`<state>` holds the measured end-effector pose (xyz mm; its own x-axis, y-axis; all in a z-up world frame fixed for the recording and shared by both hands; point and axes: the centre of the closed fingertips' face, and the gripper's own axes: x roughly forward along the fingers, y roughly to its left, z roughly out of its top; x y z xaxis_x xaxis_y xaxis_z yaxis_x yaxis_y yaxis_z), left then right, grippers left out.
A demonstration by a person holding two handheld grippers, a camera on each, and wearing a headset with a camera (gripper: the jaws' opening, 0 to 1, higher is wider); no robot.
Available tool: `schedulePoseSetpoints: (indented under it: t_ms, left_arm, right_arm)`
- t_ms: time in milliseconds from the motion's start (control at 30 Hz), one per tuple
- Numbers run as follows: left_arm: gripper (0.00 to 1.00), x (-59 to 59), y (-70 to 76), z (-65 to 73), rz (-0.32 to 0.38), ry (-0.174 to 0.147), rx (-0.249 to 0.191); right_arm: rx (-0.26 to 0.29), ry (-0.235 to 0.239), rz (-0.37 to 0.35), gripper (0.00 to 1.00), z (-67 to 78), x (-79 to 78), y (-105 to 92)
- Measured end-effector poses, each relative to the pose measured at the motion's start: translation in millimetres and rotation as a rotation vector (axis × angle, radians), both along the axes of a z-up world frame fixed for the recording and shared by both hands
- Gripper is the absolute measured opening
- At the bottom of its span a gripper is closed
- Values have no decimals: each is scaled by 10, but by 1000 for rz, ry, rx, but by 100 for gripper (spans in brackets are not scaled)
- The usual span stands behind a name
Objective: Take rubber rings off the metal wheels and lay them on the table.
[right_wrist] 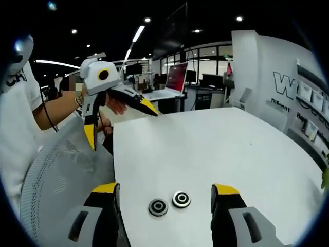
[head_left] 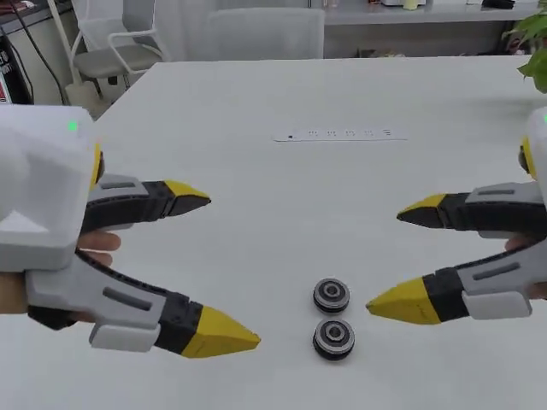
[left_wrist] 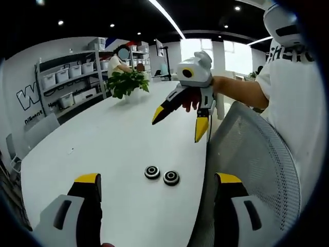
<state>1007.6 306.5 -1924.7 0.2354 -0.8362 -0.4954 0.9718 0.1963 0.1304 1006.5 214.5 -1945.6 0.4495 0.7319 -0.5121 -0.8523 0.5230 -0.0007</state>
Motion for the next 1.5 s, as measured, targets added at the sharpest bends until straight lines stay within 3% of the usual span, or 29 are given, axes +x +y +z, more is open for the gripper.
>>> schedulePoseSetpoints:
  t_ms: [167, 267, 400, 600, 733, 800, 1067, 1133, 1300, 1500]
  left_arm:
    - [85, 93, -152, 17, -34, -30, 7]
    - [84, 130, -276, 3, -68, -40, 10]
    - [83, 187, -396, -36, -89, -51, 10]
    - [81, 267, -602, -122, -96, -51, -27]
    - [76, 290, -718, -221, -96, -59, -52]
    - [71, 268, -773, -345, -99, -21, -60]
    - [65, 209, -802, -699, -66, 29, -60]
    - [64, 136, -792, -788, -78, 70, -50]
    - [57, 77, -773, -938, -84, 82, -29]
    - [46, 94, -758, -1036, -75, 88, -10]
  right_arm:
    - [-22, 2, 50, 65, -80, 69, 132]
    - [-5, 5, 60, 63, -133, 113, 180]
    - [-6, 25, 57, 58, -302, 128, 196]
    - [-19, 55, 89, 53, -582, 43, 199]
    - [-22, 72, 84, 48, -689, 48, 168]
    - [-35, 85, 81, 46, -775, 38, 144]
    - [-64, 134, 85, 39, -997, -14, 124]
    - [-50, 154, 75, 38, -1027, -23, 129]
    - [-84, 178, 62, 36, -1167, -51, 119]
    - [-158, 185, 120, 34, -1312, -165, 153]
